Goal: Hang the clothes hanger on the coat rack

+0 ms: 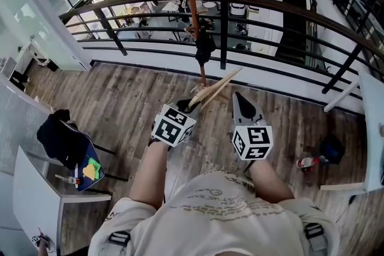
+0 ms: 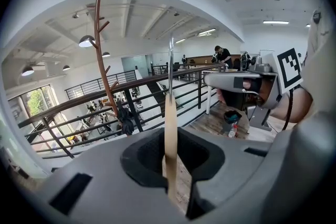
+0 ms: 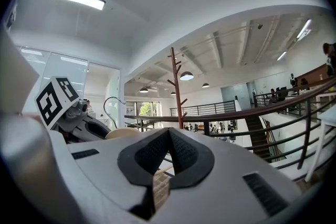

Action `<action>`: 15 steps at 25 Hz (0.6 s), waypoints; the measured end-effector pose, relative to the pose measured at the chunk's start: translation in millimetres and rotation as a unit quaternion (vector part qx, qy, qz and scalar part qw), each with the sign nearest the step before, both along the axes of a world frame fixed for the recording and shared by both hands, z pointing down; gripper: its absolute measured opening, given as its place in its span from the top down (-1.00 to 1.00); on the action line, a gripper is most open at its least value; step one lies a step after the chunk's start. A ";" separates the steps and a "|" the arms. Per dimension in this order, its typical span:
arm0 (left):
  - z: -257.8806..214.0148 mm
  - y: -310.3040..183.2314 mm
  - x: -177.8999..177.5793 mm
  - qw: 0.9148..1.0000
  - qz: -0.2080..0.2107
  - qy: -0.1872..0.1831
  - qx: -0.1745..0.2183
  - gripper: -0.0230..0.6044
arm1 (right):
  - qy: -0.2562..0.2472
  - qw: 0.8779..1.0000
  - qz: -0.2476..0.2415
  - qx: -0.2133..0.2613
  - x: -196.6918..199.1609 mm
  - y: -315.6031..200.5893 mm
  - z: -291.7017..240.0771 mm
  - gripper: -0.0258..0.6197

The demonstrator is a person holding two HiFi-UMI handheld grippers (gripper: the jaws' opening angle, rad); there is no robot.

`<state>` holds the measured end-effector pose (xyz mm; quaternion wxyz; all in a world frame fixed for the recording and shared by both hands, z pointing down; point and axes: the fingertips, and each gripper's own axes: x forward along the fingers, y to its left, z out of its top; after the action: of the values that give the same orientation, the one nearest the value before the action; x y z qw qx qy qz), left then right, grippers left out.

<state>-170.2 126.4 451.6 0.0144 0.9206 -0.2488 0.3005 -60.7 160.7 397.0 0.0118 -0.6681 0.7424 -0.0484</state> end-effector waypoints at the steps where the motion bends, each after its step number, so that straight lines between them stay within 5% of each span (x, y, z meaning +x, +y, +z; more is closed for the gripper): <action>1: 0.2 -4.1 4.0 1.000 -0.001 0.001 0.000 0.75 | -0.001 1.000 0.000 0.000 4.4 -4.0 0.7 0.92; 15: 12.4 -48.6 45.2 1.000 -0.019 0.013 -0.010 0.74 | 0.021 1.000 -0.012 -0.017 47.2 -41.2 18.5 0.92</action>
<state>-125.0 77.7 464.0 0.0328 0.9193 -0.2630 0.2910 -13.5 119.6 415.5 -0.0158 -0.6601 0.7495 -0.0474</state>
